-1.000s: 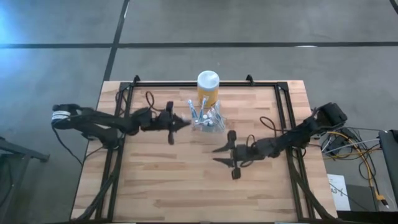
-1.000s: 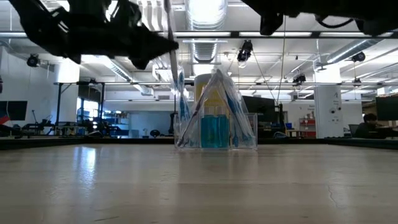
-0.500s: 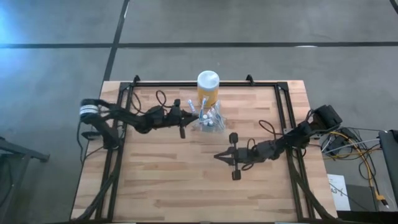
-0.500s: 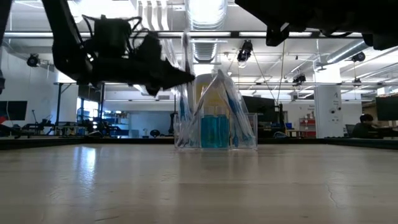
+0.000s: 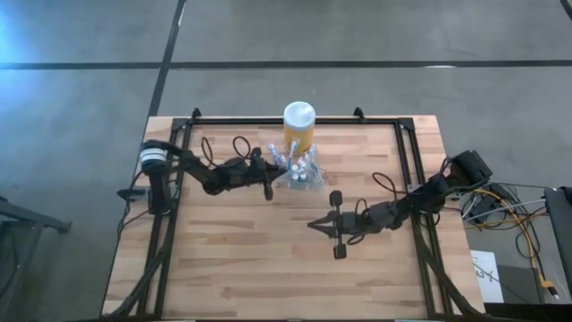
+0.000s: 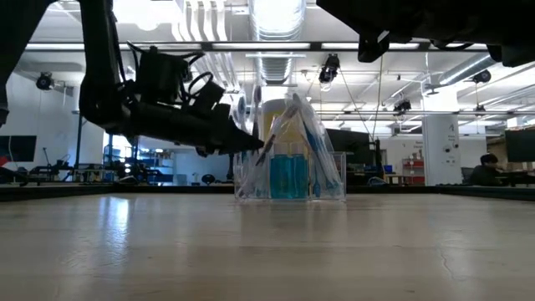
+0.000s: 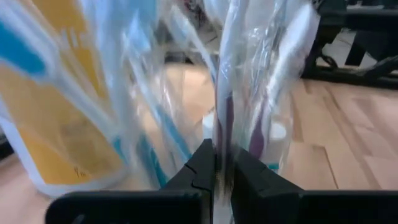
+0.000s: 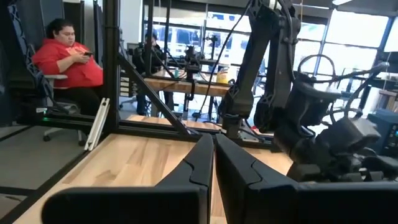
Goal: Pick & Place toothbrushing station
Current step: Put the violet toothbrush into the transparent organizer
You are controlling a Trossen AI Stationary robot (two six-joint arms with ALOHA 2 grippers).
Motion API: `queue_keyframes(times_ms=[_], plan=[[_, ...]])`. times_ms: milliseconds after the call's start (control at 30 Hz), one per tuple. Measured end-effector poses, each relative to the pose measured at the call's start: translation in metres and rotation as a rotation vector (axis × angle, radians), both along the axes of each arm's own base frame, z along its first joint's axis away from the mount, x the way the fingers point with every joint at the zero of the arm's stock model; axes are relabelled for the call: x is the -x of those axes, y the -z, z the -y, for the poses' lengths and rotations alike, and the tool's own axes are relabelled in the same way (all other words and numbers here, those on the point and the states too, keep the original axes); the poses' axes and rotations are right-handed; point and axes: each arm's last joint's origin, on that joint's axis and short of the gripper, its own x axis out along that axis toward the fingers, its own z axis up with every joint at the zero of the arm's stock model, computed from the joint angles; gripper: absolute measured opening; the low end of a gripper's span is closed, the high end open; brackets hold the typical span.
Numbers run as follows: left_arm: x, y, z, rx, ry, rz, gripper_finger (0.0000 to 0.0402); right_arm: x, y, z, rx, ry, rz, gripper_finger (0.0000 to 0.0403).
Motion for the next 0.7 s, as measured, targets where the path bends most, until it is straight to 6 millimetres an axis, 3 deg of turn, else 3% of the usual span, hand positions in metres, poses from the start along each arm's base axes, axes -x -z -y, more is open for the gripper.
queue_keyframes(times_ms=[300,700], plan=[[0.001,0.004,0.000,0.079,0.006,-0.020,0.0027,0.000,0.000,0.000,-0.004,-0.002,0.000,0.0013],[0.008,-0.011,0.004,0.125,0.035,-0.108,0.0146,0.000,0.001,0.000,-0.020,-0.008,-0.004,0.0013]])
